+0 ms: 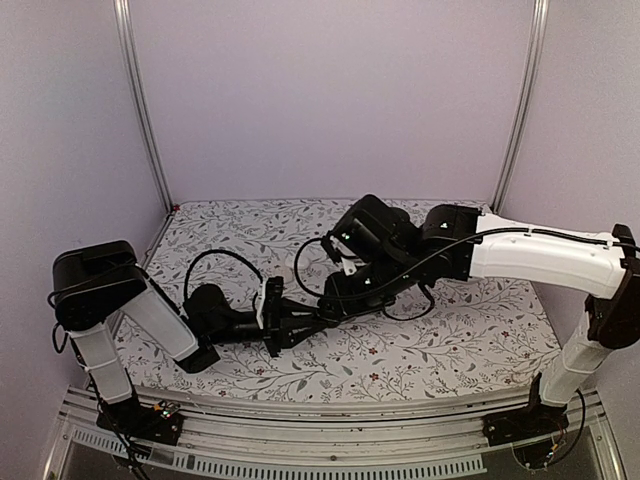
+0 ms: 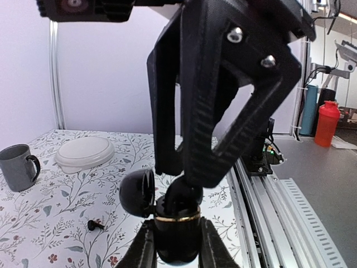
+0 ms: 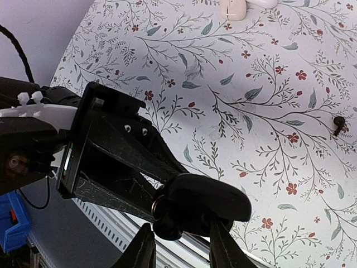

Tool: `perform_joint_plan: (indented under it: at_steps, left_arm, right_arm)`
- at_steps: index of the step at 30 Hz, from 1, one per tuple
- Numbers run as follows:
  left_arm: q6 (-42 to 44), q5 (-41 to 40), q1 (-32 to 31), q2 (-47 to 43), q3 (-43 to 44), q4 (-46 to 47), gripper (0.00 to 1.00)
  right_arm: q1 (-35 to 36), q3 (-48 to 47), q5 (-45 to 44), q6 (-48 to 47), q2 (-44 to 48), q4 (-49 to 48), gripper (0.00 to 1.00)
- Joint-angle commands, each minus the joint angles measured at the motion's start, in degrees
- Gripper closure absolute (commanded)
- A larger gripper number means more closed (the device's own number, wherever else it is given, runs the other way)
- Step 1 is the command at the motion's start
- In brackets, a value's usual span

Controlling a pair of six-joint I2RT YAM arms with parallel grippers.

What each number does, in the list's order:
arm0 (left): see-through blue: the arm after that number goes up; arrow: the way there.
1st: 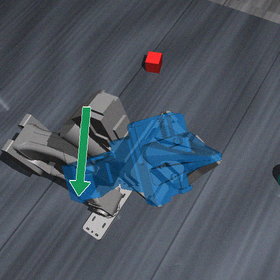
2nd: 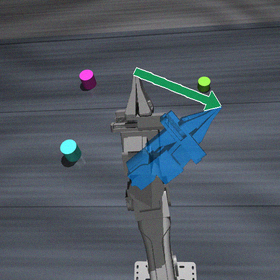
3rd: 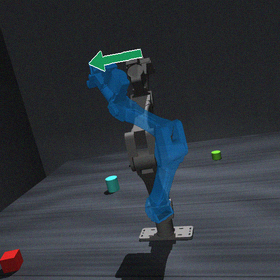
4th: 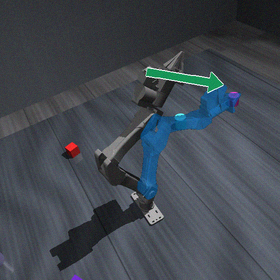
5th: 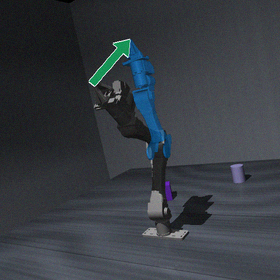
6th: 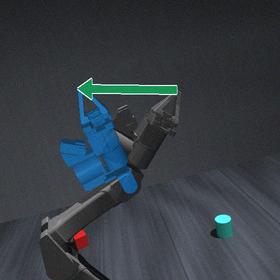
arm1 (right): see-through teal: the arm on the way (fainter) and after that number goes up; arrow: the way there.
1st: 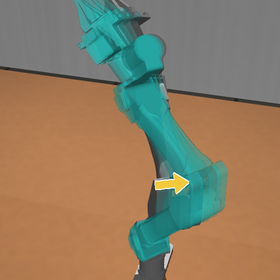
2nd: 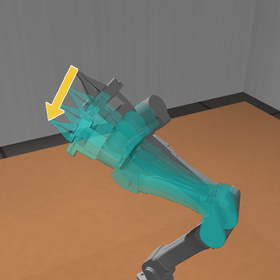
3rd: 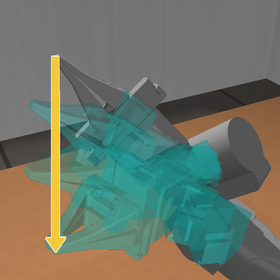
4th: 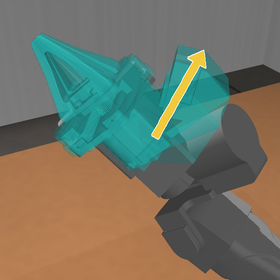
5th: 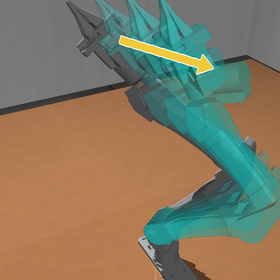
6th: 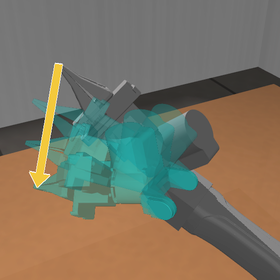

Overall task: Insert the wireless bluetooth earbuds into the charging case
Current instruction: Insert the left earbud into the left side groove of the charging case, then adjust the left earbud in the left side groove of the charging case.

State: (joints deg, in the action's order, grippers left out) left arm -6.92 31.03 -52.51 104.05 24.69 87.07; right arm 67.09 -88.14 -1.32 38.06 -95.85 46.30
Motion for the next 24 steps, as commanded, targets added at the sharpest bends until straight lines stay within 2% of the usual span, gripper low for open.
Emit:
perform_joint_plan:
  at_steps: [1, 17, 22, 24]
  left_arm:
    - [0.06, 0.31, -0.63, -1.37, -0.04, 17.05, 1.0]
    - [0.85, 0.61, -0.31, -3.24, 0.19, 14.12, 1.0]
    - [1.02, 0.15, -0.31, -3.23, 0.44, 13.53, 1.0]
    - [1.16, 0.13, -0.32, -3.22, 0.47, 13.25, 1.0]
  right_arm:
    - [0.06, 1.73, -2.43, 1.59, 3.4, 0.06, 0.65]
    - [1.78, 2.29, -5.42, 2.47, 6.13, -1.34, 0.67]
    - [4.12, -0.47, -10.4, 4.29, 5.37, -0.91, 0.68]
    - [4.65, -0.42, -11.05, 5.15, 5.82, -1.59, 0.71]
